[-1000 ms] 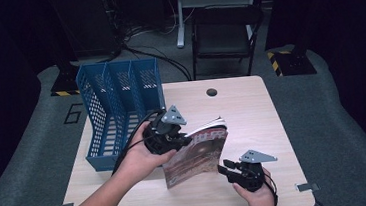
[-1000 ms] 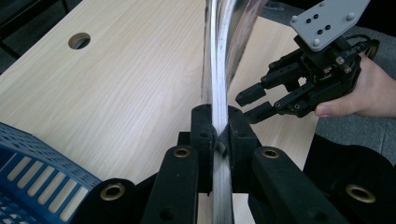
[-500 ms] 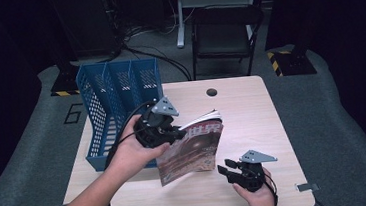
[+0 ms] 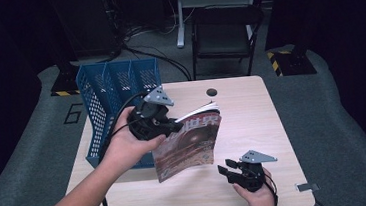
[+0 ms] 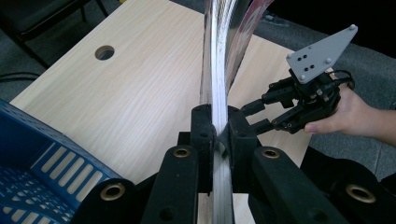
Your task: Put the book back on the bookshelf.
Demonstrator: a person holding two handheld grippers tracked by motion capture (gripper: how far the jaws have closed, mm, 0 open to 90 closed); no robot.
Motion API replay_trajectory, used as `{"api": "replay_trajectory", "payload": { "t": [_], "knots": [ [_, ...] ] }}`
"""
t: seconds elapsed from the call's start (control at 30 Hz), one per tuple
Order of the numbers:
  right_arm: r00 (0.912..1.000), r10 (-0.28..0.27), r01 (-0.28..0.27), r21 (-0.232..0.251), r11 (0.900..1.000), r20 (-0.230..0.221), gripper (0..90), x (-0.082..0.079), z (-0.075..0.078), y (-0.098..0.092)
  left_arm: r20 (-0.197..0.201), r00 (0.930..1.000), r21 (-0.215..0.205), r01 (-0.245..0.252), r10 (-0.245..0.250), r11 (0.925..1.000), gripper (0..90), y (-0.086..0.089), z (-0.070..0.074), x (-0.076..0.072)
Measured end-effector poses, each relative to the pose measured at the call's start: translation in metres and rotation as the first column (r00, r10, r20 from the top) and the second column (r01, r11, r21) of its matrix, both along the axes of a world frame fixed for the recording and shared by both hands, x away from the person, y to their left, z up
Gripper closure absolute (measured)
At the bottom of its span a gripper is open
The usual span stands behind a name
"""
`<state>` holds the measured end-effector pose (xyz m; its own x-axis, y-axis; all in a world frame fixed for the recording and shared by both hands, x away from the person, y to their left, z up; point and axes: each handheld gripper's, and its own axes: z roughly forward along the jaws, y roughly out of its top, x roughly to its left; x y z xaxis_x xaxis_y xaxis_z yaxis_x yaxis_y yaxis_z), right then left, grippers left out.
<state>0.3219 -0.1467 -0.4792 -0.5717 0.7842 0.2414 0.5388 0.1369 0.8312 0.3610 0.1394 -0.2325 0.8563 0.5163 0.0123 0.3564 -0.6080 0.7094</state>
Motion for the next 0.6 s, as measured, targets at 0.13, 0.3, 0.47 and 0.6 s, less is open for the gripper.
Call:
{"api": "replay_trajectory", "payload": {
  "t": [0.13,0.3,0.47,0.6],
  "knots": [
    [1.0000,-0.002,0.002,0.003,1.000,-0.004,56.2,0.000,0.000,-0.001,-0.003,0.9999,-0.010,-0.013,0.013,0.9999,84.1,0.000,0.006,0.001],
    [1.0000,-0.001,0.001,-0.004,1.000,-0.003,56.2,0.001,-0.001,-0.001,0.006,0.9997,-0.007,-0.023,0.023,0.9997,84.1,0.000,0.017,0.003],
    [0.9999,-0.009,0.009,-0.004,1.000,-0.011,56.2,0.001,-0.002,-0.002,0.013,0.9990,-0.014,-0.044,0.044,0.9989,84.1,0.002,0.028,0.008],
    [0.9998,-0.017,0.017,-0.015,1.000,-0.003,56.2,0.002,-0.002,-0.002,0.017,0.9981,-0.011,-0.059,0.059,0.9982,84.1,0.004,0.035,0.010]
  ]
}}
